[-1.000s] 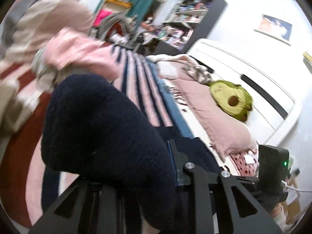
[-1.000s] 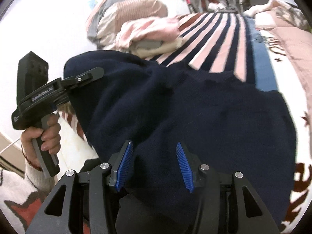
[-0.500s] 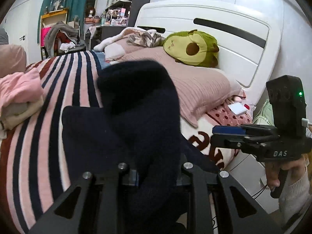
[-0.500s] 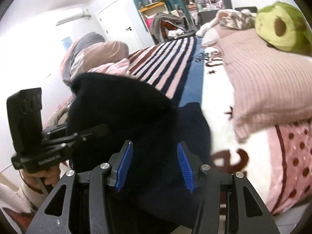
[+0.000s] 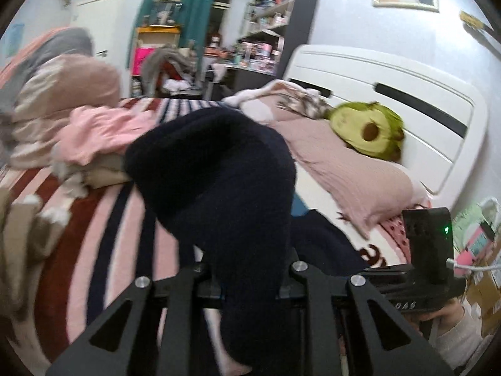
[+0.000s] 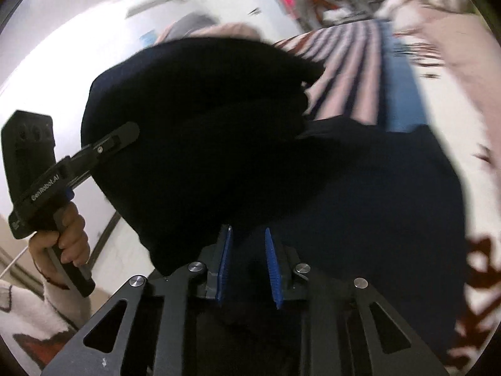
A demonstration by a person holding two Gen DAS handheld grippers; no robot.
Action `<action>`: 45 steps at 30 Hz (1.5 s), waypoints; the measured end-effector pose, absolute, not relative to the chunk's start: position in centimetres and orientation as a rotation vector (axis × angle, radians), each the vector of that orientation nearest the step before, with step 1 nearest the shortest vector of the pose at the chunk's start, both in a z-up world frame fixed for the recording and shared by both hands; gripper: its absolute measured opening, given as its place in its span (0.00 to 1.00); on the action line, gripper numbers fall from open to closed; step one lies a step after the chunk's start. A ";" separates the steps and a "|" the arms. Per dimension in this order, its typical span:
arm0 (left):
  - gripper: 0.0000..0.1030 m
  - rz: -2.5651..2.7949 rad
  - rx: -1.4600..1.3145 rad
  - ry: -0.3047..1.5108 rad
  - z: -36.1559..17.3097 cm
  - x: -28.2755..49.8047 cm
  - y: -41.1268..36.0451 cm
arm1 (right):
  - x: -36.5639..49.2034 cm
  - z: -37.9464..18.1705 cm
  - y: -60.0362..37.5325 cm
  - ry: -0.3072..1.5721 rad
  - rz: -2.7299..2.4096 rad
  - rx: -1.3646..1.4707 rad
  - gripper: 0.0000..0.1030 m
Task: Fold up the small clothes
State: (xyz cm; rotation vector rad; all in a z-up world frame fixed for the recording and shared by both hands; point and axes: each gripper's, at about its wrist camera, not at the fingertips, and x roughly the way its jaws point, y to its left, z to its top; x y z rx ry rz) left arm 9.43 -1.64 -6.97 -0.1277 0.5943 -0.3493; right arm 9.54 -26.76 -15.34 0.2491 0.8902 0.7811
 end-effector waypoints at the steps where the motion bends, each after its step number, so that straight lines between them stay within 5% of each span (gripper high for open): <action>1: 0.16 -0.328 -0.142 0.598 -7.3 9.3 -0.6 | 9.9 -15.5 -25.4 0.898 0.796 0.233 0.16; 13: 0.16 -0.274 -0.302 0.695 -13.4 9.1 6.4 | 13.6 -17.7 -14.4 1.035 0.864 0.052 0.16; 19: 0.16 -0.312 -0.287 0.660 -12.1 9.1 5.2 | 12.8 -17.1 -16.3 1.029 0.858 0.105 0.16; 33: 0.16 -0.555 -0.047 0.608 -7.5 11.5 -10.7 | 8.7 -13.5 -35.5 0.801 0.523 0.342 0.25; 45: 0.19 -0.765 0.288 0.787 -14.0 9.3 -23.5 | 5.6 -14.8 -43.7 0.787 0.355 0.433 0.25</action>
